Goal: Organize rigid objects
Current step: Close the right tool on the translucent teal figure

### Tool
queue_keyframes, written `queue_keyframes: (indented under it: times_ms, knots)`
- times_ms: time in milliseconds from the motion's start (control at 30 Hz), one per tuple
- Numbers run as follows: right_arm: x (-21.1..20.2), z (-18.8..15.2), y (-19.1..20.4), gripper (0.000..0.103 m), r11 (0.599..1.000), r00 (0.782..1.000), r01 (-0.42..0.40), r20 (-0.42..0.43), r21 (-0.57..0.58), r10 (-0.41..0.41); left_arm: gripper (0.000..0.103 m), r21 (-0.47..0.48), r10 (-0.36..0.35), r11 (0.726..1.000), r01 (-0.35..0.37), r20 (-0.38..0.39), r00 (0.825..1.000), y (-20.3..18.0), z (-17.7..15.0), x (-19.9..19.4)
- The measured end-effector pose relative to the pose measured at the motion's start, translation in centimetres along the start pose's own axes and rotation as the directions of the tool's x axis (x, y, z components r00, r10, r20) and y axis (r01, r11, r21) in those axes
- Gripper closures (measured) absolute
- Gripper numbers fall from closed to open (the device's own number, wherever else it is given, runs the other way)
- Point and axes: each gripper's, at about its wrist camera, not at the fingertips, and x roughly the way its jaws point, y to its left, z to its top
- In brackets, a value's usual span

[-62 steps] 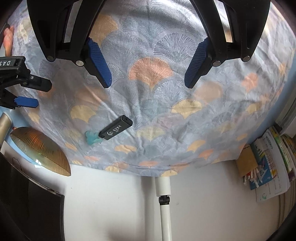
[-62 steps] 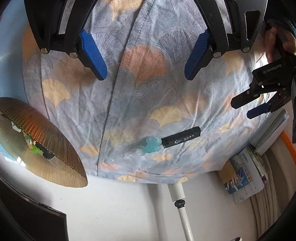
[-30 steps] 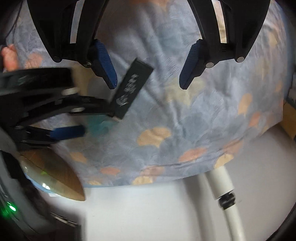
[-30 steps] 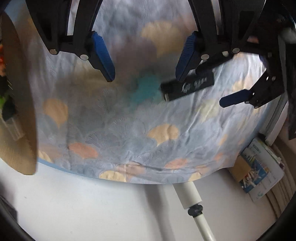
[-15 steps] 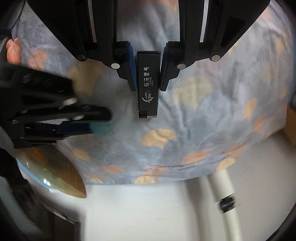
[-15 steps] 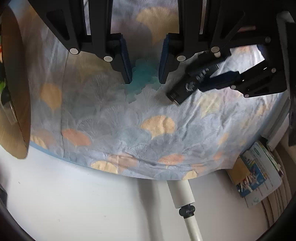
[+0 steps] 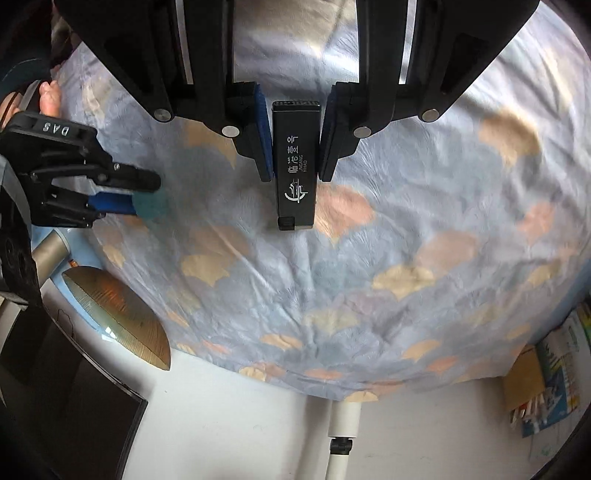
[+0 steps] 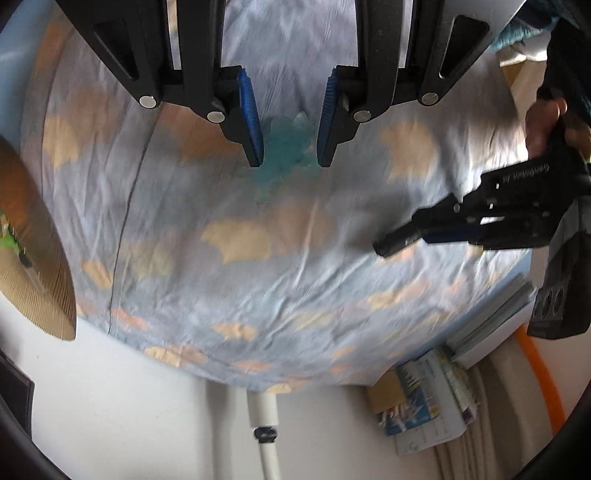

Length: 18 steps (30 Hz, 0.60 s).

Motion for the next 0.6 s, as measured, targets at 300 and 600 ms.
queue_keyframes:
  times_ms: [300, 600]
  knots:
    - [-1.5, -2.6, -0.3, 0.038, 1.000, 1.000, 0.022, -0.022, 0.008, -0.021, 0.060, -0.078, -0.145, 0.987, 0.143, -0.024, 0.989, 0.2, -0.7, -0.1]
    - [-0.2, -1.5, 0.9, 0.038, 0.998, 0.999, 0.047, -0.007, 0.051, -0.046, 0.060, -0.035, -0.021, 0.999, 0.021, -0.019, 1.000, -1.2, 0.3, 0.9]
